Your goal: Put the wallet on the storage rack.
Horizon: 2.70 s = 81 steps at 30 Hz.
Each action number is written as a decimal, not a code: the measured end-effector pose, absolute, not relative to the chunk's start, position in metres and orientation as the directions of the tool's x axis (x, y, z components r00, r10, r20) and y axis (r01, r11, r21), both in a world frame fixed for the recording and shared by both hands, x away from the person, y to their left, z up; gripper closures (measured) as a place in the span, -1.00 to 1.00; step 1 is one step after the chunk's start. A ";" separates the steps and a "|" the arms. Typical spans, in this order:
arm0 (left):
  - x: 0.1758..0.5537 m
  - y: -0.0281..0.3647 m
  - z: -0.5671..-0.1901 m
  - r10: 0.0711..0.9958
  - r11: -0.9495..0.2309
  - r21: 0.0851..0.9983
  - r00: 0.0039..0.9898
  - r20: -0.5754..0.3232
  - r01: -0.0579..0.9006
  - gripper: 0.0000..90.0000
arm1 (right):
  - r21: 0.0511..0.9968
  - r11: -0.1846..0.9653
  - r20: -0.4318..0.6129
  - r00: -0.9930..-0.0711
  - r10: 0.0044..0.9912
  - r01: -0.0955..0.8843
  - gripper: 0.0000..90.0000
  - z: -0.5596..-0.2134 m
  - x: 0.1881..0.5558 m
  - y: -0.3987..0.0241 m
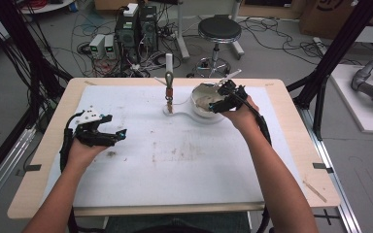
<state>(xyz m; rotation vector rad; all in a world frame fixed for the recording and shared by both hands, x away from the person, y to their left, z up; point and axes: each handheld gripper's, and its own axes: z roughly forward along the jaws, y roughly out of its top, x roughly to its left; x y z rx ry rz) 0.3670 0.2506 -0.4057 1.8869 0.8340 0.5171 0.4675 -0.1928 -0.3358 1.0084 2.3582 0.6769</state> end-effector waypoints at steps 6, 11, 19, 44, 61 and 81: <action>0.366 0.252 -0.405 0.741 -0.288 0.902 0.671 -0.003 0.322 -0.65 | 0.719 0.535 -0.197 -0.608 0.769 0.444 -0.55 -0.324 0.446 -0.213; 0.366 0.252 -0.405 0.742 -0.288 0.902 0.670 -0.002 0.322 -0.65 | 0.765 0.495 -0.178 -0.604 0.777 0.412 -0.55 -0.323 0.429 -0.232; 0.365 0.252 -0.404 0.743 -0.283 0.906 0.669 -0.001 0.315 -0.65 | 0.817 0.428 -0.128 -0.602 0.788 0.387 -0.55 -0.334 0.401 -0.261; 0.364 0.252 -0.409 0.751 -0.247 0.915 0.660 -0.028 0.320 -0.65 | 0.881 0.279 -0.013 -0.571 0.821 0.381 -0.55 -0.408 0.355 -0.301; 0.365 0.252 -0.412 0.748 -0.246 0.913 0.663 -0.034 0.325 -0.65 | 0.879 0.283 -0.022 -0.561 0.827 0.384 -0.56 -0.409 0.356 -0.301; 0.364 0.253 -0.412 0.751 -0.251 0.909 0.659 -0.033 0.331 -0.65 | 0.873 0.281 -0.012 -0.560 0.829 0.398 -0.56 -0.411 0.358 -0.301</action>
